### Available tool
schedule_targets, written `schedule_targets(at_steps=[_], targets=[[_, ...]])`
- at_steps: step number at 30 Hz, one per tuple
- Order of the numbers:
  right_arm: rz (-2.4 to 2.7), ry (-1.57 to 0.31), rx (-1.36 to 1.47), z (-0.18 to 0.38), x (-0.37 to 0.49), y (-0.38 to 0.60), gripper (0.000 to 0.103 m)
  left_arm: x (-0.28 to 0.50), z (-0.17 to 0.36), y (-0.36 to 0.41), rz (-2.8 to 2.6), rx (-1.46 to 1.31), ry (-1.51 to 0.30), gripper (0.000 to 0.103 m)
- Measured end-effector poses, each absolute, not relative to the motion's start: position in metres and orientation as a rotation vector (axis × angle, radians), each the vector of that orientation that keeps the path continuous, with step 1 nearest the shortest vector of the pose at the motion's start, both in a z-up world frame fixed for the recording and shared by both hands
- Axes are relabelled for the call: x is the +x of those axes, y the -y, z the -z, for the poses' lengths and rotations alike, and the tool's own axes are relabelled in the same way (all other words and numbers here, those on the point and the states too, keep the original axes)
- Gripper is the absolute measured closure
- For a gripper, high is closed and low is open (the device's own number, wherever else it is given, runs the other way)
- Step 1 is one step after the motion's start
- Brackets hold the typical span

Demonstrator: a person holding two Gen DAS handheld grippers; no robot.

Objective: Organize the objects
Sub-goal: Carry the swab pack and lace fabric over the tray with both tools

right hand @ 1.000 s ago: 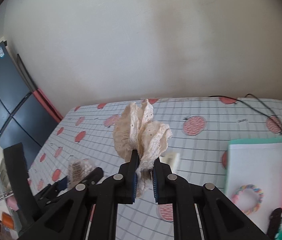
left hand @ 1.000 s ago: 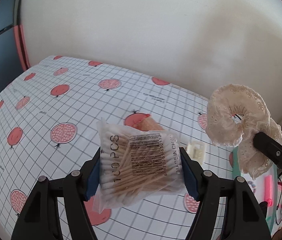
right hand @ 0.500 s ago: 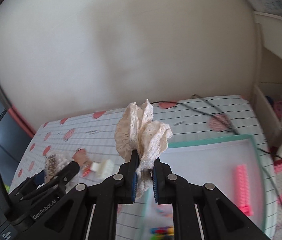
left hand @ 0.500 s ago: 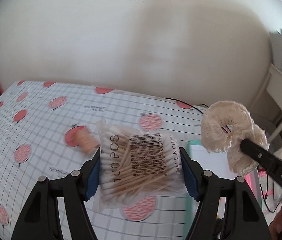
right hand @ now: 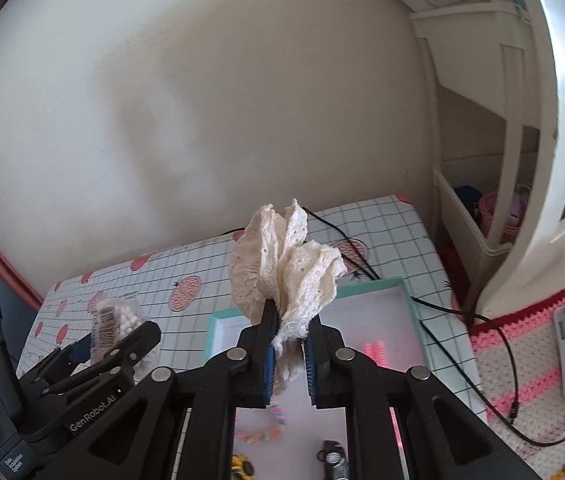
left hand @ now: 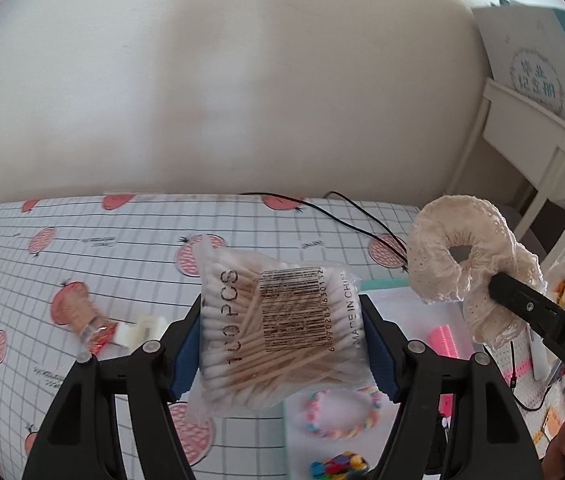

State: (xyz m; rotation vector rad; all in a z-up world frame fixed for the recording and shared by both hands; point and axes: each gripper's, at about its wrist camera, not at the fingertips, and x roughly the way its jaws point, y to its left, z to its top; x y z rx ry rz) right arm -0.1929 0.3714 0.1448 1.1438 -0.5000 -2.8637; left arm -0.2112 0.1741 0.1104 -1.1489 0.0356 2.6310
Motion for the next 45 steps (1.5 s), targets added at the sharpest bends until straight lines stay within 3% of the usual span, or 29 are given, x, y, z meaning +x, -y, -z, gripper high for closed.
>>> schedule_targets(at_steps=[15, 31, 38, 45], targets=[[2.796, 0.49, 1.378, -0.08, -0.211, -0.376, 0.09, -0.228, -0.039, -0.209, -2.538, -1.307, -0.103, 0.031], [2.708, 0.518, 1.54, -0.048, -0.22, -0.369, 0.09, -0.232, -0.021, -0.214, -2.502, -1.347, -0.122, 0.031], [2.715, 0.513, 1.557, -0.048, -0.219, -0.367, 0.086, -0.233, -0.016, -0.212, -2.482, -1.378, -0.047, 0.03], [2.747, 0.48, 1.575, -0.053, -0.219, -0.369, 0.076, -0.232, -0.014, -0.21, -2.46, -1.391, -0.009, 0.027]])
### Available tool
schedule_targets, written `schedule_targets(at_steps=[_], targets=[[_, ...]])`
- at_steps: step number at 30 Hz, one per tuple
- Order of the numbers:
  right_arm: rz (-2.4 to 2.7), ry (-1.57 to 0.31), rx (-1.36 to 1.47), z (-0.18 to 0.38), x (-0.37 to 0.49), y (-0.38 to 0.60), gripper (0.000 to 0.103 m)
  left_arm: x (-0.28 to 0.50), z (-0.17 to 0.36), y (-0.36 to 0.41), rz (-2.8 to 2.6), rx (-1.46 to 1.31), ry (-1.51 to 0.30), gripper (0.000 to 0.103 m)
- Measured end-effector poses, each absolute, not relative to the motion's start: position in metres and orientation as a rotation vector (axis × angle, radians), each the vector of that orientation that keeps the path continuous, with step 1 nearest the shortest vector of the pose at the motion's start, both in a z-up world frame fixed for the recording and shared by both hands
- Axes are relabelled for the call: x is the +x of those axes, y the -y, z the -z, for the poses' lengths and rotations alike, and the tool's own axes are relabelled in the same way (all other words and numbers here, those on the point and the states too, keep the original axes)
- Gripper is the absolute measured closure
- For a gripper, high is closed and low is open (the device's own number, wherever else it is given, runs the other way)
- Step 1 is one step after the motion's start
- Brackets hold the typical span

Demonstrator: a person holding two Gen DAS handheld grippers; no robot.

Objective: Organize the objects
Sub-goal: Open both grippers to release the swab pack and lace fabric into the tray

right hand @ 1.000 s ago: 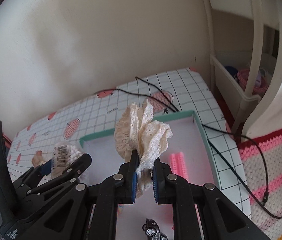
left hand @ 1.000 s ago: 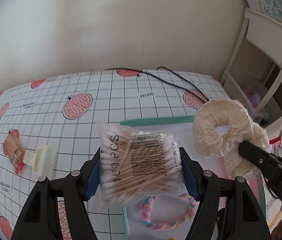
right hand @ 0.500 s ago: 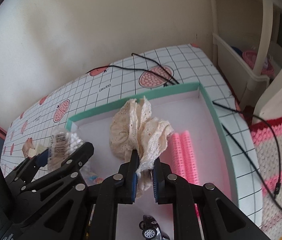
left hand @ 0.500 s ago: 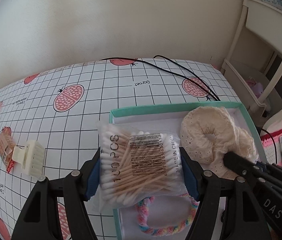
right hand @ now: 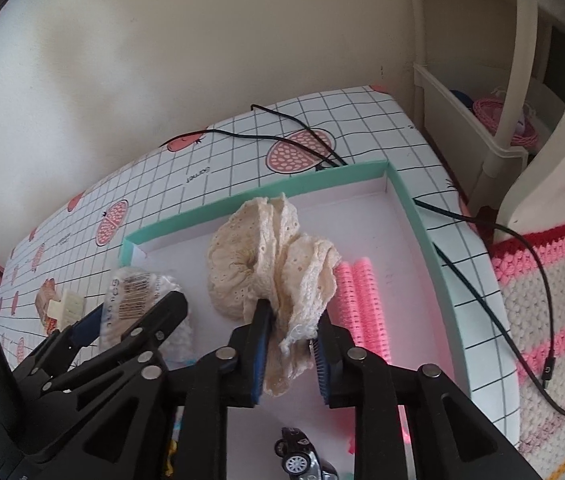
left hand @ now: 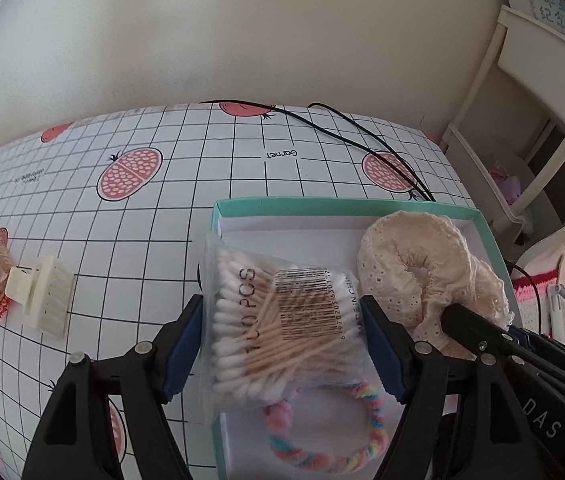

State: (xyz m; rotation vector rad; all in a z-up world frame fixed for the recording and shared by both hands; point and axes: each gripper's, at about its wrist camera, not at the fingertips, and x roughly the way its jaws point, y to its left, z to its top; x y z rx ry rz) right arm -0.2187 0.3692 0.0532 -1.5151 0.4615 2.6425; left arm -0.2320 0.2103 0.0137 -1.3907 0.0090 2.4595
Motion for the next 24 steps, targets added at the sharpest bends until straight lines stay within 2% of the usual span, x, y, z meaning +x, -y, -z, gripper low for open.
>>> schedule_targets(at_steps=[8, 24], targets=[[-2.65, -0.446, -1.486, -0.066, -0.216, -0.371, 0.064, -0.234, -0.027, -0.204, -2.447, -1.39, 0.04, 0.027], [-2.702, -0.388, -1.392, -0.099, -0.208, -0.367, 0.064, -0.229, -0.07, -0.195, -2.457, -1.33, 0.088, 0.027]])
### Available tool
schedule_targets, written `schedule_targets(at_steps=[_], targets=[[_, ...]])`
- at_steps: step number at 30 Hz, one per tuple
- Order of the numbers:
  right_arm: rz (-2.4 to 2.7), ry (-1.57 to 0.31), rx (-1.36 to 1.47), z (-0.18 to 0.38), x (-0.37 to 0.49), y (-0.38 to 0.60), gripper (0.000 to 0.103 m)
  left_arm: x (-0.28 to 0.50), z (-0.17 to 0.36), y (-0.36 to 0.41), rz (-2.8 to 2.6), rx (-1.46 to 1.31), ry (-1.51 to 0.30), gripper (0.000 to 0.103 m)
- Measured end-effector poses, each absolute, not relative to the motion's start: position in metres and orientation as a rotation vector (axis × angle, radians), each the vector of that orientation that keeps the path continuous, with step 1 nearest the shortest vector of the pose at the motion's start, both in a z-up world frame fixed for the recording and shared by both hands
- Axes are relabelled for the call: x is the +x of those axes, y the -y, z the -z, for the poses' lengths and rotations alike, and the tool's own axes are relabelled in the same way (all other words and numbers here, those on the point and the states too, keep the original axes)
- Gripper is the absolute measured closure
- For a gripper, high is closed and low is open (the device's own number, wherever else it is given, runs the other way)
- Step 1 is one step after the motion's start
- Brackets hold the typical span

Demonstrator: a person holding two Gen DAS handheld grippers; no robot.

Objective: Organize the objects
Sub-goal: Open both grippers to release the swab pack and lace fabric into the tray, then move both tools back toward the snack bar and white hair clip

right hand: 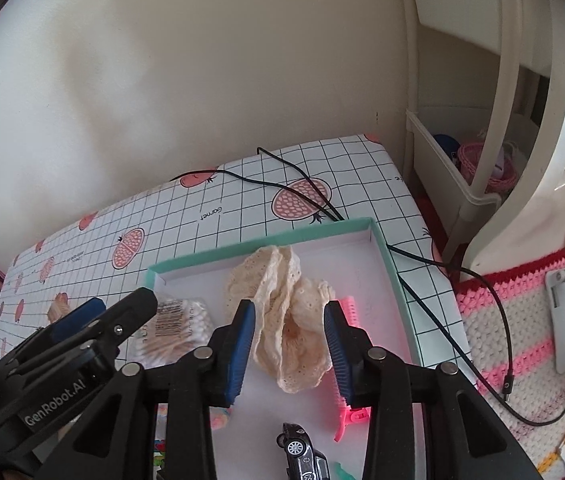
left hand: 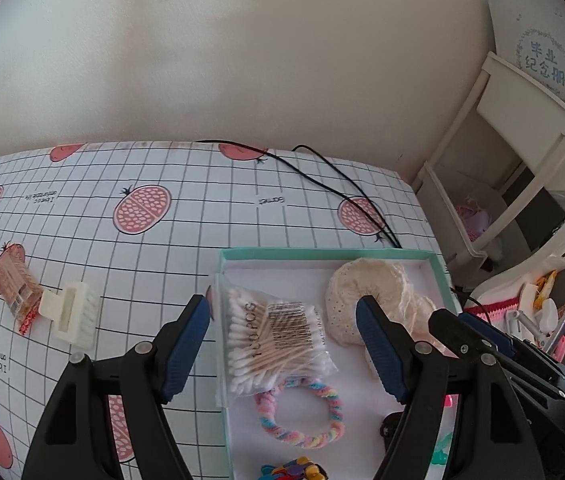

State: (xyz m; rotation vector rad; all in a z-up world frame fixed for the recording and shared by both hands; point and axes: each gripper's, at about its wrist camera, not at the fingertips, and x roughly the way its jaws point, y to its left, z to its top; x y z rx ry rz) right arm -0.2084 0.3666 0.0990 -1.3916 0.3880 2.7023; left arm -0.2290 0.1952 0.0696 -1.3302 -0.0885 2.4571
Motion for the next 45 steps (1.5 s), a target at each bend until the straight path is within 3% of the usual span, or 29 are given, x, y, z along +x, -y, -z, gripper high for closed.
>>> schedule_targets(at_steps=[5, 8, 10, 12, 18, 23, 45], targets=[[-2.686, -0.376, -1.402, -0.092, -0.209, -0.366, 0.063, -0.232, -0.067, -0.188, -2.483, -1.352, 0.08, 0.027], [-2.666, -0.389, -1.391, -0.09, -0.209, -0.37, 0.049, -0.236, -0.066, -0.181, -2.511, -1.364, 0.072, 0.025], [-2.664, -0.398, -1.387, -0.088, -0.209, -0.371, 0.045, -0.238, -0.064, -0.176, -2.526, -1.374, 0.072, 0.017], [-2.663, -0.389, -1.377, -0.088, -0.209, -0.372, 0.032, -0.24, -0.063, -0.17, -2.546, -1.379, 0.079, 0.009], [-2.656, -0.379, -1.372, -0.086, -0.21, -0.372, 0.011, -0.244, -0.064, -0.159, -2.569, -1.381, 0.11, 0.005], [-2.648, -0.374, -1.364, -0.085, -0.21, -0.372, 0.0, -0.247, -0.064, -0.155, -2.575, -1.388, 0.117, 0.004], [-2.682, -0.349, -1.277, -0.104, -0.209, -0.348, 0.0, -0.259, -0.075, -0.1, -2.622, -1.362, 0.222, 0.004]])
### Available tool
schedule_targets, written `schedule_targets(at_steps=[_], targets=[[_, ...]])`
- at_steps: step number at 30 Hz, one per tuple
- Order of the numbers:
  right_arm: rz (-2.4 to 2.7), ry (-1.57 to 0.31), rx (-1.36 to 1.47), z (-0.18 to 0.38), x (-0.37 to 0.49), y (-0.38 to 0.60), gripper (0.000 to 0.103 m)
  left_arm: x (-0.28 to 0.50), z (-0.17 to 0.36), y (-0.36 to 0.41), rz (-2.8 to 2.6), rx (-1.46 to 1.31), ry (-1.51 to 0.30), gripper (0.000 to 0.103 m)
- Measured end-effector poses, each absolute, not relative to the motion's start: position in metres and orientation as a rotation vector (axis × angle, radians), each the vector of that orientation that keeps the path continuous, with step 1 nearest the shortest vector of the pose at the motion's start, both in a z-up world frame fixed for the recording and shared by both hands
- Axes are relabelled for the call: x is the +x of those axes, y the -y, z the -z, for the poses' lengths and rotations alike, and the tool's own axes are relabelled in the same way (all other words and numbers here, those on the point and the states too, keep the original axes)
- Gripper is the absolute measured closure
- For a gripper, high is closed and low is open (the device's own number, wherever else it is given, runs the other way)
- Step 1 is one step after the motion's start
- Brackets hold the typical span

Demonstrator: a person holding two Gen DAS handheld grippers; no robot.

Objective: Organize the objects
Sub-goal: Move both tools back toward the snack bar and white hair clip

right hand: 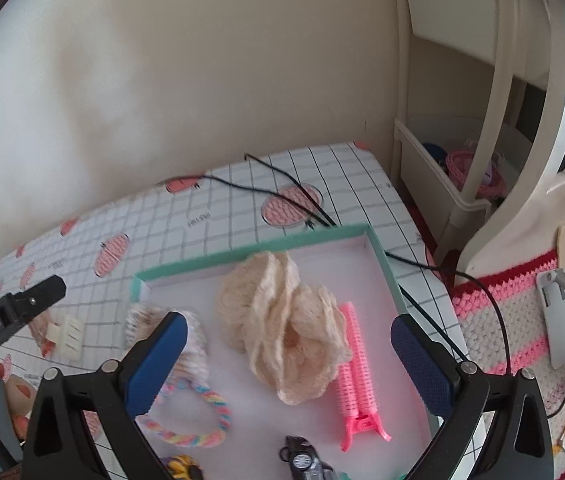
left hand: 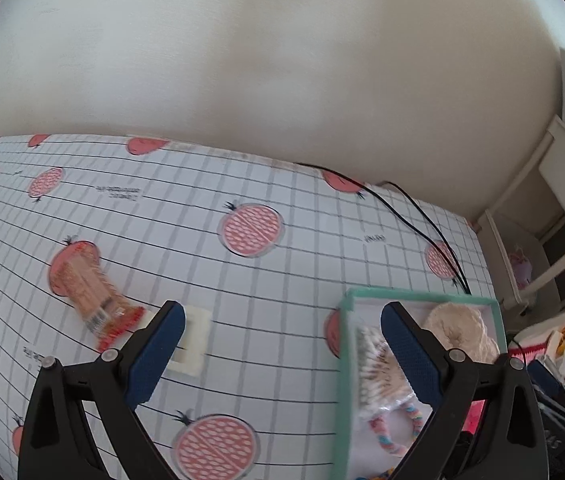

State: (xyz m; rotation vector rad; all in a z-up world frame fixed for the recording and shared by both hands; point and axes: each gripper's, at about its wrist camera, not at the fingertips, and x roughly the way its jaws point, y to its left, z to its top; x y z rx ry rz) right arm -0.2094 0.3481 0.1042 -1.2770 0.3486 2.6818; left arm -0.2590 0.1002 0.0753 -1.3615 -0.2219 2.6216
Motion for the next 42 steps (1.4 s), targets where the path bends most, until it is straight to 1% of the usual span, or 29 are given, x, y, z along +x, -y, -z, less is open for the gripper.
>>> schedule_targets(at_steps=[7, 14, 18, 21, 23, 26, 32, 42], targets=[[-2.793, -0.331, -1.183, -0.135, -0.212, -0.308, 0.0, -0.269, -0.085, -0.046, -2.692, -1.335, 0.307, 0.004], [-2.904, -0.262, -1.198, -0.148, -0.22, -0.244, 0.0, -0.277, -0.083, 0.023, -2.775, -1.35, 0.422, 0.004], [-2.937, -0.194, -1.26, -0.138, -0.228, -0.203, 0.0, -0.28, -0.076, 0.057, -2.797, -1.361, 0.501, 0.004], [-2.945, -0.139, -1.324, -0.124, -0.234, -0.175, 0.0, -0.285, -0.064, 0.079, -2.789, -1.405, 0.585, 0.004], [-2.94, -0.106, -1.374, -0.11, -0.24, -0.159, 0.0, -0.289, -0.059, 0.085, -2.778, -1.417, 0.607, 0.004], [-2.925, -0.056, -1.426, -0.092, -0.249, -0.141, 0.0, -0.293, -0.053, 0.09, -2.77, -1.429, 0.591, 0.004], [-2.899, -0.034, -1.506, -0.068, -0.263, -0.119, 0.0, -0.3, -0.04, 0.086, -2.729, -1.485, 0.535, 0.004], [-2.856, -0.067, -1.574, -0.043, -0.277, -0.106, 0.0, -0.305, -0.021, 0.073, -2.687, -1.525, 0.491, 0.005]])
